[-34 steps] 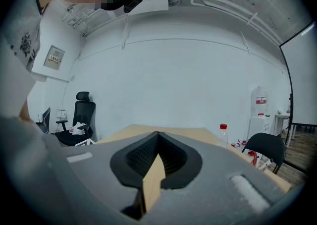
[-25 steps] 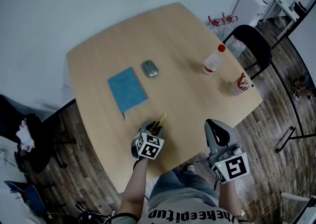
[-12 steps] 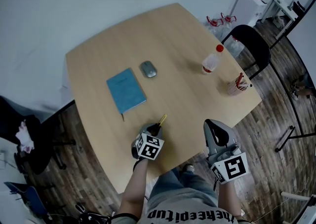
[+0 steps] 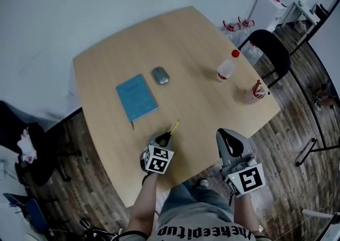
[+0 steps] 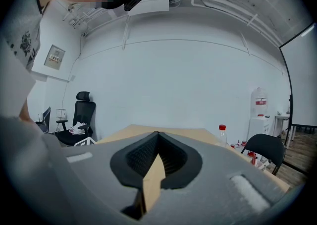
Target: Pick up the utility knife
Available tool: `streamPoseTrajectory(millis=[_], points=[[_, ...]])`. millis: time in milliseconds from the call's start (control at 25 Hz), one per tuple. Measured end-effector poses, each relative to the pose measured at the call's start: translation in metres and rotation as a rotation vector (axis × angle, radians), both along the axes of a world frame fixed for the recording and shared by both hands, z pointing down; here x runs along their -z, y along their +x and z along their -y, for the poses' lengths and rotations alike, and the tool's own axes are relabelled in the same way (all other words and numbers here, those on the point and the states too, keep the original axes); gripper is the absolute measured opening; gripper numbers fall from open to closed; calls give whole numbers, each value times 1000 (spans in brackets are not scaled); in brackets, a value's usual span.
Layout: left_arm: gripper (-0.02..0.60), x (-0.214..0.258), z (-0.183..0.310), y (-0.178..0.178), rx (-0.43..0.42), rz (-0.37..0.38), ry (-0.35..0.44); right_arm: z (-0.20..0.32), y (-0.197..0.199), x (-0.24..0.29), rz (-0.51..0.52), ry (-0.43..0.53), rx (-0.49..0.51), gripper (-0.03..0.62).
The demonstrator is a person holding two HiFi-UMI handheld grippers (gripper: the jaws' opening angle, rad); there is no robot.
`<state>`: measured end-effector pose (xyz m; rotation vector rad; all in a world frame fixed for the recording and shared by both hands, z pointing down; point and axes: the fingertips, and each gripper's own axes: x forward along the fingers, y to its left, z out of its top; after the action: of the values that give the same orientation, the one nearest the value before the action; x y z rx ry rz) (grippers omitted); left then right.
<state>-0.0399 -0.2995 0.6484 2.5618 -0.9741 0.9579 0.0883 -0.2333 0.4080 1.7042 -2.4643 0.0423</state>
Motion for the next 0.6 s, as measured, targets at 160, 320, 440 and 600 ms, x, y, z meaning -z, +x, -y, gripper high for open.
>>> streamPoseTrajectory(millis=[160,320,440,600], points=[[80,17,-2,-5,49,-62,24,-1,-4,2,2,6,21,2],[80,35,-3,-11,93,-102,63,-1,-7,4,2,11,44,2],[80,46,-5,-16,118,-123,90,-1,-9,5,3,16,59,1],[80,59,-12,-21,145,-144,130,-4,-12,7,8,25,79,2]])
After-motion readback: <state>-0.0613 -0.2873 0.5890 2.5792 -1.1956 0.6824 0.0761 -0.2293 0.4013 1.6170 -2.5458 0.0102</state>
